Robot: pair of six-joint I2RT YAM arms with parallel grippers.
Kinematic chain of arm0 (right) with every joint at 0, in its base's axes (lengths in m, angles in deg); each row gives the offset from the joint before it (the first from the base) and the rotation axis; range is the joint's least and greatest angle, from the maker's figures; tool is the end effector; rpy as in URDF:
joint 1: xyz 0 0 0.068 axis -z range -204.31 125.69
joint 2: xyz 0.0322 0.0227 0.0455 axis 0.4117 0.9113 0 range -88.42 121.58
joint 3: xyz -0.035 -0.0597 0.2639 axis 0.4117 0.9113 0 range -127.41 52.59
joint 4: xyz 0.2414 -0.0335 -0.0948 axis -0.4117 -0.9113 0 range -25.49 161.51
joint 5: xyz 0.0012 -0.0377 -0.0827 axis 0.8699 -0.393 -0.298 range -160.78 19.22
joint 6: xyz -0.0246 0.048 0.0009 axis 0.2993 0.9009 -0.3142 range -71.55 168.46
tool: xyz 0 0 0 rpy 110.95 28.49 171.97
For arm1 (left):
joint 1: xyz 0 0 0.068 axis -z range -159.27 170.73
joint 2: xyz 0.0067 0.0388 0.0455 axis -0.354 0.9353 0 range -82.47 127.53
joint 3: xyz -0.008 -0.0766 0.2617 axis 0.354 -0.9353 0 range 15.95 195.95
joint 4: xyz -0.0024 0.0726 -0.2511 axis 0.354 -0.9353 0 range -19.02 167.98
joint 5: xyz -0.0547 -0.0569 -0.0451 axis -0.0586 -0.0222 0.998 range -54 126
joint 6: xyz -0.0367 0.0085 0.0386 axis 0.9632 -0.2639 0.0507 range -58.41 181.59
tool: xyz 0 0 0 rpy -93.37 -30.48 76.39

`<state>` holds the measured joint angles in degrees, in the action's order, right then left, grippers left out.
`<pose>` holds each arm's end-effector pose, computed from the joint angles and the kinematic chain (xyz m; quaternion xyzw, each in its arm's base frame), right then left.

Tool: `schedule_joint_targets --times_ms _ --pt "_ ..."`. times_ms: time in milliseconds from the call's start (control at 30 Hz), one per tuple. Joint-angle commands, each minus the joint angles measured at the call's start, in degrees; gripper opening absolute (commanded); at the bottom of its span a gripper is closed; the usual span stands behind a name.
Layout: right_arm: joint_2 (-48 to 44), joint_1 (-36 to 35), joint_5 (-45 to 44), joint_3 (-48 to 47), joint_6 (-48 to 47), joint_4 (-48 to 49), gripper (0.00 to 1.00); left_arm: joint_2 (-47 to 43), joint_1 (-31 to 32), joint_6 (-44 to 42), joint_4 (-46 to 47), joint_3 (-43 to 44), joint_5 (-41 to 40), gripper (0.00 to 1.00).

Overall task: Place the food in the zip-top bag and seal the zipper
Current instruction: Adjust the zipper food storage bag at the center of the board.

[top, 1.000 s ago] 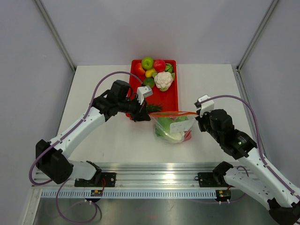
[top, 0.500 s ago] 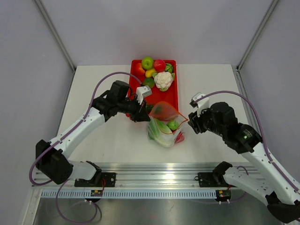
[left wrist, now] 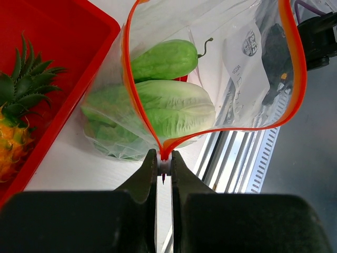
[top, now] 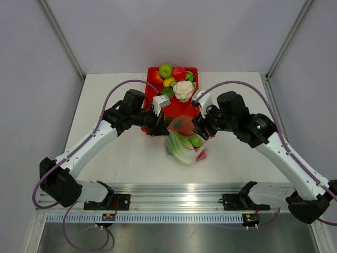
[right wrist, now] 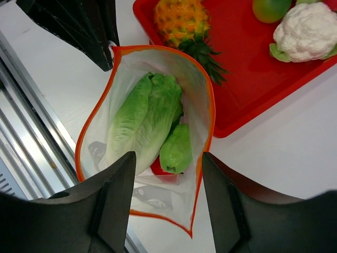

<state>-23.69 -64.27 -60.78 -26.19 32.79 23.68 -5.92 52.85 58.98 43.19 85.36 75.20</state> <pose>0.1654 0.1468 0.4093 -0.4463 0.7580 0.1739 0.4427 0.2292 -0.1705 0.3314 0.3872 0.7804 -0.3940 0.2930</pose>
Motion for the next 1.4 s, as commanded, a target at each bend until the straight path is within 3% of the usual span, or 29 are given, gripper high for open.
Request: schedule_joint_targets --times_ms 0,200,533,633,800,867,933,1033,1200,1367 --pt "4.43 -1.52 -0.86 -2.34 -2.44 4.4 0.61 -1.5 -0.3 -0.02 0.42 2.93 1.84 0.0" --pt "10.15 -1.52 -2.88 -1.9 -2.44 11.26 0.6 -2.29 -0.3 -1.87 -0.46 2.4 3.07 0.0" --pt "17.44 -1.52 1.16 -3.66 -1.31 14.52 0.49 -2.29 -0.3 -5.21 -2.48 3.1 5.54 0.0" --pt "17.89 -1.61 2.21 -2.7 -0.69 16.27 0.41 -2.29 -0.3 -5.3 -2.66 3.54 5.45 0.0" --pt "13.86 -1.52 3.97 2.3 0.54 22.59 0.0 -2.11 -0.3 -6.17 -2.92 4.33 5.53 0.0" --pt "12.53 -1.52 4.33 4.07 0.8 25.14 0.0 -2.11 -0.3 -7.31 -3.18 4.24 7.2 0.16" --pt "10.86 -1.52 4.94 6.0 0.72 26.03 0.0 -2.02 -0.3 -8.98 -3.71 3.98 9.57 0.39" --pt "9.37 -1.08 7.04 7.94 0.72 26.91 0.0 -3.16 -0.3 -9.87 -1.97 2.49 7.83 0.54" --pt "7.08 1.2 10.56 10.84 2.21 29.11 0.0 -9.66 -0.3 -12.85 4.89 -5.93 1.07 0.64" --pt "6.9 2.7 13.47 11.99 3.0 29.9 0.0 -23.09 -0.39 -14.97 20.09 -19.2 -4.12 0.7"
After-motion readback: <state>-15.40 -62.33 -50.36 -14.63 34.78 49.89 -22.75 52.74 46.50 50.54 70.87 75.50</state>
